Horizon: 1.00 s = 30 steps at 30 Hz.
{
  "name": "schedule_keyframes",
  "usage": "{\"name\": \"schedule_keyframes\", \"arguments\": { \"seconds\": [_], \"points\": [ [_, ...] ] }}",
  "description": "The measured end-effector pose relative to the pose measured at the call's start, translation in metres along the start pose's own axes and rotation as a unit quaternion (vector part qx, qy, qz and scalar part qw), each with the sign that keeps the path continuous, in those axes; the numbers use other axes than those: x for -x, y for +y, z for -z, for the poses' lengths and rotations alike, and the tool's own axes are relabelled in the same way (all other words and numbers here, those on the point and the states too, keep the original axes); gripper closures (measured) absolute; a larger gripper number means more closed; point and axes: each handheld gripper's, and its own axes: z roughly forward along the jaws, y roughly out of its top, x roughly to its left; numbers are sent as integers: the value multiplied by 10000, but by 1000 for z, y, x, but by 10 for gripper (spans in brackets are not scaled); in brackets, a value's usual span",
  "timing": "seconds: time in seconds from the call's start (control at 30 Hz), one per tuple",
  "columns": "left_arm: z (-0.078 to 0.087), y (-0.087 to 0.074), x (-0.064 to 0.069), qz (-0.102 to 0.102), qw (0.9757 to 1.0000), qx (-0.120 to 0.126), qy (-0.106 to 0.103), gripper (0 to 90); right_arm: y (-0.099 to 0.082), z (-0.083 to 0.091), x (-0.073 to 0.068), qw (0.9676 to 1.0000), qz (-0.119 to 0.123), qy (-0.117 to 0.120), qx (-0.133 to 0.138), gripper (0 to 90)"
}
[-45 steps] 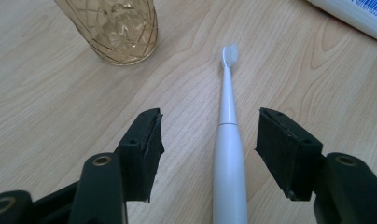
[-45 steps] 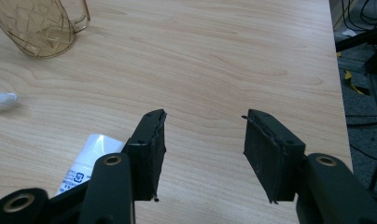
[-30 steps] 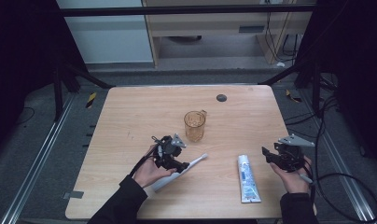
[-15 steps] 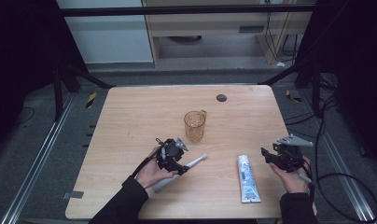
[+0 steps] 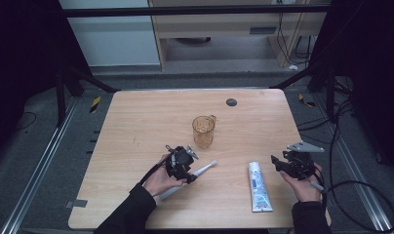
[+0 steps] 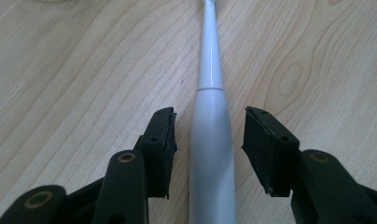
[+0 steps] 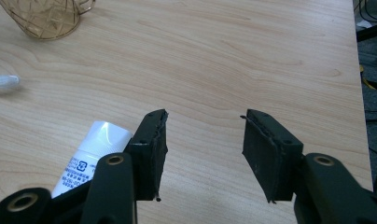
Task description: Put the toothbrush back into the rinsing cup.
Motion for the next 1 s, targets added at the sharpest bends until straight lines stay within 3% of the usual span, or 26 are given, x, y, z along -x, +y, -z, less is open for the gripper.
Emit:
{"name": "schedule_keyframes", "arguments": {
  "seconds": [0.57,1.0],
  "points": [
    [-11,5,1,-106,9997,-198,-49,596,0,-2,-2,10000,32,33,-49,501],
    [-15,6,0,-77,9996,-274,-54,657,0,-3,-1,10000,25,18,-82,501]
  ]
}}
